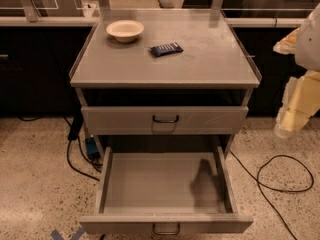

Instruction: Close middle drawer

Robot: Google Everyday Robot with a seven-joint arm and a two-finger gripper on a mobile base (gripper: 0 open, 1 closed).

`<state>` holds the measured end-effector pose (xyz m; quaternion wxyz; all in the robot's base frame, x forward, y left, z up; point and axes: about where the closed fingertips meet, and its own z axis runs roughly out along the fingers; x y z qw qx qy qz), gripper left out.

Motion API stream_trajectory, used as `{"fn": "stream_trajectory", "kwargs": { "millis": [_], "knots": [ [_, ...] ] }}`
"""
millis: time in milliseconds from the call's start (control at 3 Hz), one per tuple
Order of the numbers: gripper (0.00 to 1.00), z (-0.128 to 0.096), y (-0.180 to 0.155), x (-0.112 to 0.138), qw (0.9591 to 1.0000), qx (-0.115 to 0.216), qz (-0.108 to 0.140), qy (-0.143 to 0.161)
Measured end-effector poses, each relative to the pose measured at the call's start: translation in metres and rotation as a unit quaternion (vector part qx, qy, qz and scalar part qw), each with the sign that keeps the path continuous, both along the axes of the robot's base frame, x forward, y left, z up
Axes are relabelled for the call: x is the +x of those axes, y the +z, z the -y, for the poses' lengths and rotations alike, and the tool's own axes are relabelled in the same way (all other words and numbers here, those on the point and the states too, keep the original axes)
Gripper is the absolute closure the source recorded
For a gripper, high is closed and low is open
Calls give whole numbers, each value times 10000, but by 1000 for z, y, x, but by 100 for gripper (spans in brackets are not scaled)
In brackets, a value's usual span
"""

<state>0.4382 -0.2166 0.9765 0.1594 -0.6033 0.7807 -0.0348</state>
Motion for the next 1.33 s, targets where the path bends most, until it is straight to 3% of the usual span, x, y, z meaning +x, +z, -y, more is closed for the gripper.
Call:
{"fn": "stream_trajectory", "kwargs": {
  "millis": [667,1000,1333],
  "knots": [
    [0,3,-14,2,10000,22,19,-27],
    [0,5,-40,0,9999,-24,99,-54],
    [0,3,-99,-1,9999,-82,96,-106]
  ]
}}
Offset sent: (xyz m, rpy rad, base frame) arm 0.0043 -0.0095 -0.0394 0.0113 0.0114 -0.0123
